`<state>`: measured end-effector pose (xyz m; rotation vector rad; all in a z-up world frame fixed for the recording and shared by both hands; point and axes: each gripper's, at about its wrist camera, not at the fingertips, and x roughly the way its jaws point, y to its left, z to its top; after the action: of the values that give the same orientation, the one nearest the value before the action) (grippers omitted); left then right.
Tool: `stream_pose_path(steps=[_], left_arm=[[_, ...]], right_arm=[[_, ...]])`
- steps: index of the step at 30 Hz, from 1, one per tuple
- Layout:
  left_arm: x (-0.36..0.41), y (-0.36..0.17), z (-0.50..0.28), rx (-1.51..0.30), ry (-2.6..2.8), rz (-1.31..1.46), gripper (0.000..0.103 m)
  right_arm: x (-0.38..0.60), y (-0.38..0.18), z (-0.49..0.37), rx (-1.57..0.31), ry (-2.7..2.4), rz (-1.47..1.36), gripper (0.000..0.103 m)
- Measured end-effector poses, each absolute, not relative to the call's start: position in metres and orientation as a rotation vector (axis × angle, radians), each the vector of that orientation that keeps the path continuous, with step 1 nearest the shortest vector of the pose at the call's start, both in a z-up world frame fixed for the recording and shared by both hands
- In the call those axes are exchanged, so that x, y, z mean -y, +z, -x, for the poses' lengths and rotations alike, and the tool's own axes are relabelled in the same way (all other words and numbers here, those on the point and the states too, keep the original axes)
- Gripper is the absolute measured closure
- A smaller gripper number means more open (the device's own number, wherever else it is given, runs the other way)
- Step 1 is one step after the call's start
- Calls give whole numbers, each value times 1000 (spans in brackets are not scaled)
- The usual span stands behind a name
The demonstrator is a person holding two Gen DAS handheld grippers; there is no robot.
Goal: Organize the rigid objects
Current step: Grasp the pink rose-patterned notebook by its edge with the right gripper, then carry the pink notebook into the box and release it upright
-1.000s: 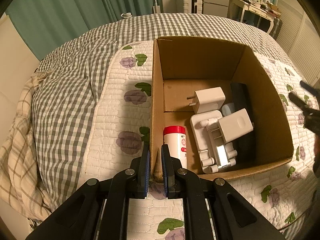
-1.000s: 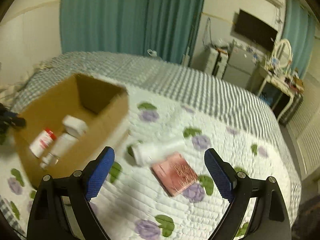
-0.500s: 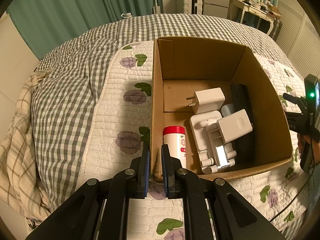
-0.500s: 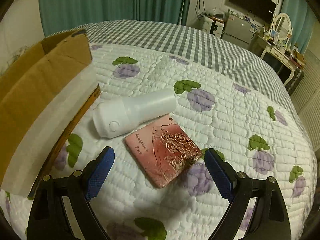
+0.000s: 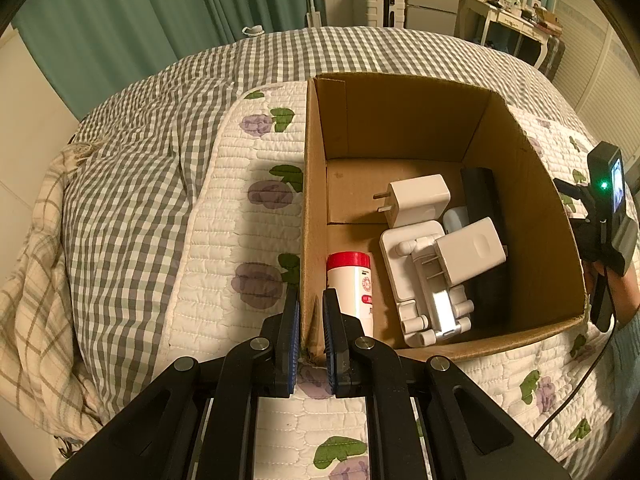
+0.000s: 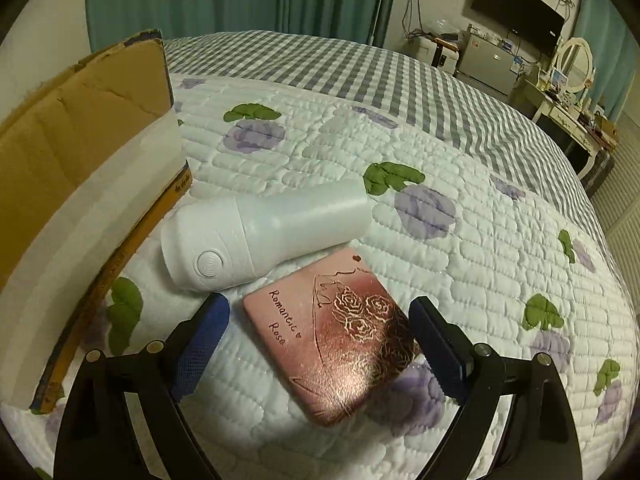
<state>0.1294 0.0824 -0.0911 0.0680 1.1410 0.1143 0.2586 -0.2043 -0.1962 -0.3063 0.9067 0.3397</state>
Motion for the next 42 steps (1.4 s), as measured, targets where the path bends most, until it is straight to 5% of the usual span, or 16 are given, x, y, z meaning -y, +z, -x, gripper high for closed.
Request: stream_pose_path(steps=[4, 7, 8, 9, 12, 29, 42], left_arm=[[-82, -91, -129, -1142, 116, -72, 93], [-81, -91, -129, -1142, 116, -72, 93], [-82, -91, -129, -1142, 116, -73, 93], [-82, -91, -129, -1142, 117, -73, 93], [-81, -91, -129, -1143, 119, -75, 93], [-83, -90, -128, -1145, 108, -75, 93], [-83, -91, -128, -1143, 110, -73, 93]], right_arm=[[207, -200, -262, -908, 346, 304, 12], [209, -198, -262, -906, 341, 297, 22], [209, -197, -261, -904, 344, 295, 28], [208, -195, -259, -896, 365, 291, 45], [199, -187, -249, -861, 371, 343, 61], [221, -167, -233, -748, 181, 508, 89], [226, -105, -200, -680, 326, 273, 94]])
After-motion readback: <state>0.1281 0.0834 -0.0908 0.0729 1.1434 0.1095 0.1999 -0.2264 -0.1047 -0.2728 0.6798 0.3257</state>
